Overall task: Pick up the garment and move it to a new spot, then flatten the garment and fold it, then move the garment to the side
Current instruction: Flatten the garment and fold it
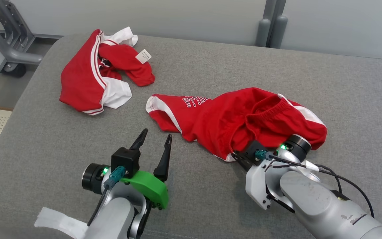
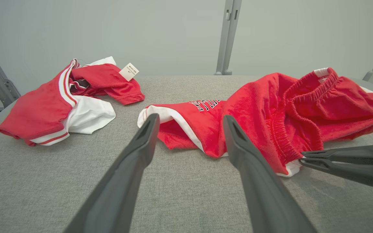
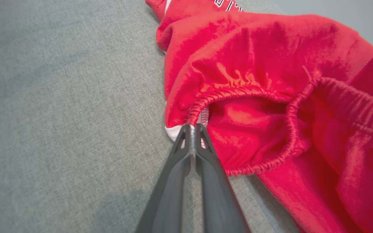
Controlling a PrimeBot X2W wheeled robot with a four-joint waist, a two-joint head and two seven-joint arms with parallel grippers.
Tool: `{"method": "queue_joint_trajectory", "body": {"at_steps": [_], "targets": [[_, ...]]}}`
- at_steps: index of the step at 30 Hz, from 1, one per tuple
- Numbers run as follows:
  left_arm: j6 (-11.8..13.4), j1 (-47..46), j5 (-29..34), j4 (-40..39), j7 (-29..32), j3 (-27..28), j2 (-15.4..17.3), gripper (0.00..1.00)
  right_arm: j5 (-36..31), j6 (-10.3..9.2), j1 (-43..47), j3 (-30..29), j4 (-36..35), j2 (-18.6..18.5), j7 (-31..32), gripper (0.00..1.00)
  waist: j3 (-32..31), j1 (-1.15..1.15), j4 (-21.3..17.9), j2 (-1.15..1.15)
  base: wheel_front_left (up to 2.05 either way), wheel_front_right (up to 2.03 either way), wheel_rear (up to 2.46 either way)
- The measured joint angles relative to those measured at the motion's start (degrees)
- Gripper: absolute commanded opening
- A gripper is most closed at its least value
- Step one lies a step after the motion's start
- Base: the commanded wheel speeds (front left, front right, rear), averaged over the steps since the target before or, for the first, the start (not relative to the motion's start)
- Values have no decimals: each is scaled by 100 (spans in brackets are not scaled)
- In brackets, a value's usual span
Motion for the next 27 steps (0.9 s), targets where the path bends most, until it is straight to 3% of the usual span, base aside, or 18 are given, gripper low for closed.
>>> {"method": "queue_joint_trajectory", "body": {"at_steps": [11,16,27], "targets": [[16,323,19,-24,0,313,78,100,479,0,-266,-677,-119,-80,-666,0,-196,0,-246,0,0,0,0],[18,487,42,-94,-1,453,148,100,985,0,-275,-1234,-319,-223,-755,0,-283,0,-484,0,0,0,0],[16,733,-38,-60,3,495,146,100,1682,0,-27,-1789,-748,-445,-792,0,-365,0,-1126,0,0,0,0]]}}
